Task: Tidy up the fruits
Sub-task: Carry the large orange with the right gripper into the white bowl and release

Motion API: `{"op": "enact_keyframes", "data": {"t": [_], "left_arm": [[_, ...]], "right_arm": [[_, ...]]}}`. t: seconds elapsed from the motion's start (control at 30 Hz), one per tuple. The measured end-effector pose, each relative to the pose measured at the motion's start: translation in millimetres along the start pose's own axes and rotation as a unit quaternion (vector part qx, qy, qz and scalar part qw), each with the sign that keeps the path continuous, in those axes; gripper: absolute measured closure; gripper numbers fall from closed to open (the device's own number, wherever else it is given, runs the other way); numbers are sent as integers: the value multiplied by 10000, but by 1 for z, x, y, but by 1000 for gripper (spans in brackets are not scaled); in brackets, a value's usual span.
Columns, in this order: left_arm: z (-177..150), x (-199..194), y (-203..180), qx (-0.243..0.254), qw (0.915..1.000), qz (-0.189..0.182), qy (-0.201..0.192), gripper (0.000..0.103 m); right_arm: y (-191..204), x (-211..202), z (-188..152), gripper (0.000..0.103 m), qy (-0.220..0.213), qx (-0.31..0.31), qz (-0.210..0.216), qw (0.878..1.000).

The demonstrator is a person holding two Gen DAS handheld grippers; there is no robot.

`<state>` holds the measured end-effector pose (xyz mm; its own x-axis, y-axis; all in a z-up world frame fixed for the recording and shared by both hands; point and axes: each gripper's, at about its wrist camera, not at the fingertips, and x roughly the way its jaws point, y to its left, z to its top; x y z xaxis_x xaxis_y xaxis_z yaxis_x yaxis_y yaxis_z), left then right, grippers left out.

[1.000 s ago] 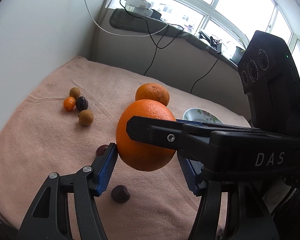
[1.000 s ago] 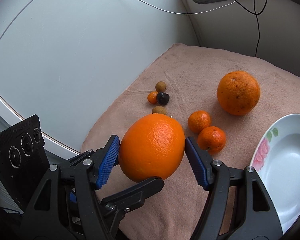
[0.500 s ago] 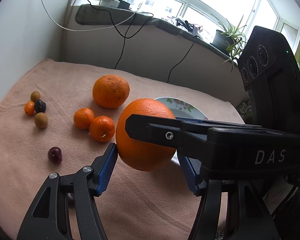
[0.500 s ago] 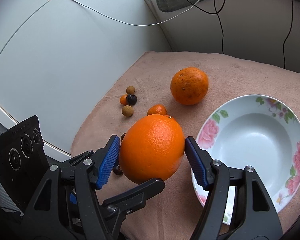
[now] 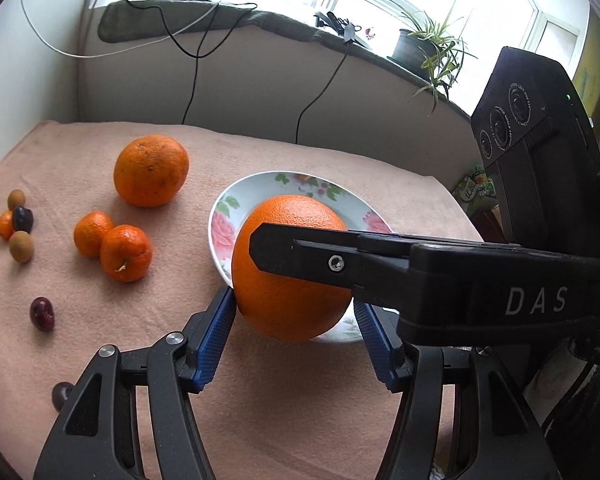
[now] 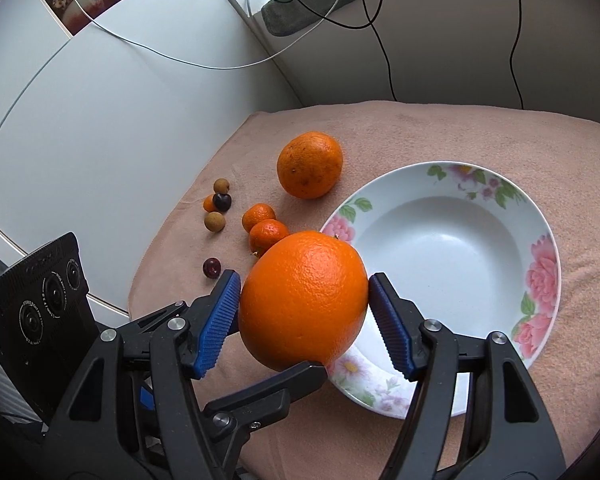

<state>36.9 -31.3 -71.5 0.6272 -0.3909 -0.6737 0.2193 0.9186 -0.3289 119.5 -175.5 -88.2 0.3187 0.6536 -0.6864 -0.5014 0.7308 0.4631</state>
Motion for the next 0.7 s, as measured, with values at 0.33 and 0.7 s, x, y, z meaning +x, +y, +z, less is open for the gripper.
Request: {"op": "enact_keyframes", "data": {"t": [0.33,0.7], "left_arm": [[-3,9,-15,175,9997,-136,134,44],[-1,0,-10,245,9997,3,62,44]], "right_arm": [[-22,-8,-6,34,-107,234,-230,9994],[-42,-38,-11,30,-601,353,-786,9945]]}}
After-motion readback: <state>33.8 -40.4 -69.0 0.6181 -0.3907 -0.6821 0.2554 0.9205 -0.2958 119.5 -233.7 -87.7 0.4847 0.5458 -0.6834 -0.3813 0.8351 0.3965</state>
